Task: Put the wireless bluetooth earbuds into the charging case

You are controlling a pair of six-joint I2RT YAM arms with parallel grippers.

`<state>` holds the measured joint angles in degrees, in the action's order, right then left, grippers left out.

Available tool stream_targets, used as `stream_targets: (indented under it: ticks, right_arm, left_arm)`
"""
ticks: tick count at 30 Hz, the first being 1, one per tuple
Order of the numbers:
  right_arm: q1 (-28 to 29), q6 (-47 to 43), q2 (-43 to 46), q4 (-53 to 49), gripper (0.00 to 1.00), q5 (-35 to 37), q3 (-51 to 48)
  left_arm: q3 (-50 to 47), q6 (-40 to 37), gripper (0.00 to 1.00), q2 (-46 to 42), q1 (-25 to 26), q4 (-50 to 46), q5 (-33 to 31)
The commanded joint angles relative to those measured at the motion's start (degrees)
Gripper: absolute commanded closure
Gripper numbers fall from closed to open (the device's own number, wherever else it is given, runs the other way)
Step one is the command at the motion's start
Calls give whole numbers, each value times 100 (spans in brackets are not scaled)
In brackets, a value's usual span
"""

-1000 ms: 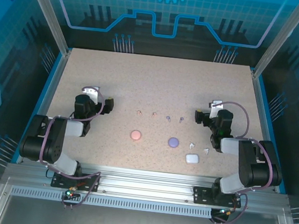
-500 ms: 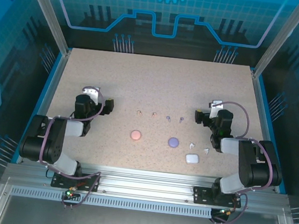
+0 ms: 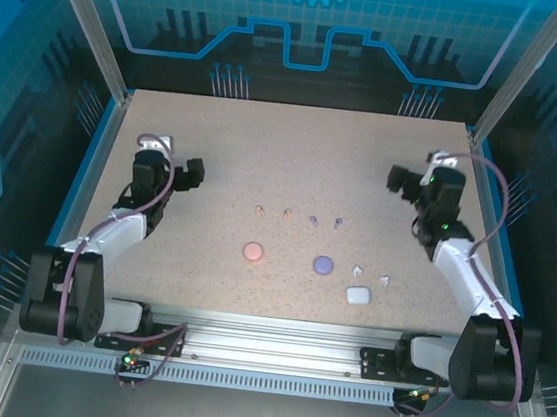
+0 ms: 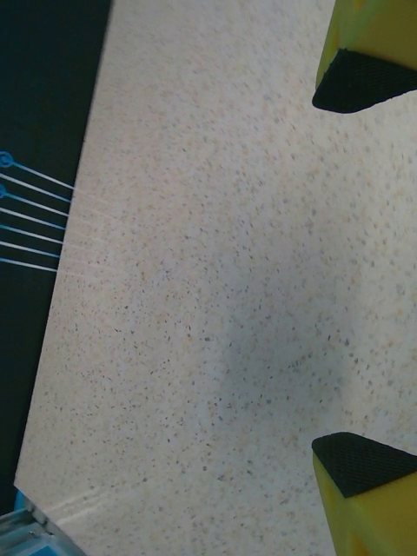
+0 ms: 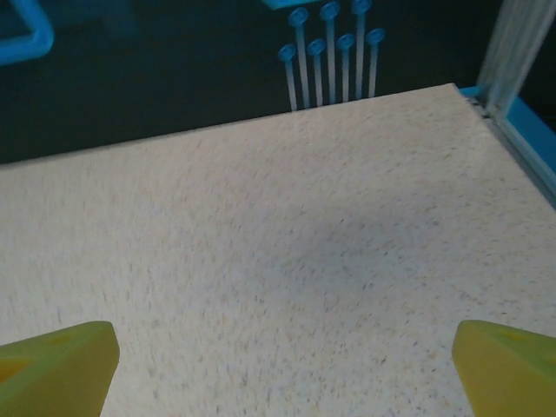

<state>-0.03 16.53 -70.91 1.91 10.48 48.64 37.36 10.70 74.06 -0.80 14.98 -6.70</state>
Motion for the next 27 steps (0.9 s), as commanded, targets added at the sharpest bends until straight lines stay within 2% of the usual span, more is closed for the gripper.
stream_targets:
  ticks: [1,3,4,7,12,15,18,27]
  right_arm:
    - [-267,800,-327,-2425,0,-630,1034]
    - [-128,687,-507,-3023,1,-919,1477]
    - [1,580,-560,-3290,4,-1064,1669]
    - [588,555,-683,-4119,8,-887,2131]
    - [1739,1122,-861,-5069,12,-482,2413]
    - [2388,1615,-914,-5348,12,-126,2304]
    - [2777,2026,-1000,-5583,12,-29,2149]
    - [3581,2082,-1484,-5676,13,-82,1746]
  left_arm:
    - [432,1345,1,-296,79,-1215,125]
    - [570,1865,1,-355,148,-1510,264]
    - [638,2092,1,-361,221,-1644,331]
    - [802,2635,1,-325,400,-1996,584]
    - [955,3029,2,-233,838,-2327,1035]
    - [963,3204,1,-199,1153,-2366,1205]
    - [1006,3322,1,-182,1413,-2471,1242]
    - [1040,3430,1,-94,1661,-2611,1340]
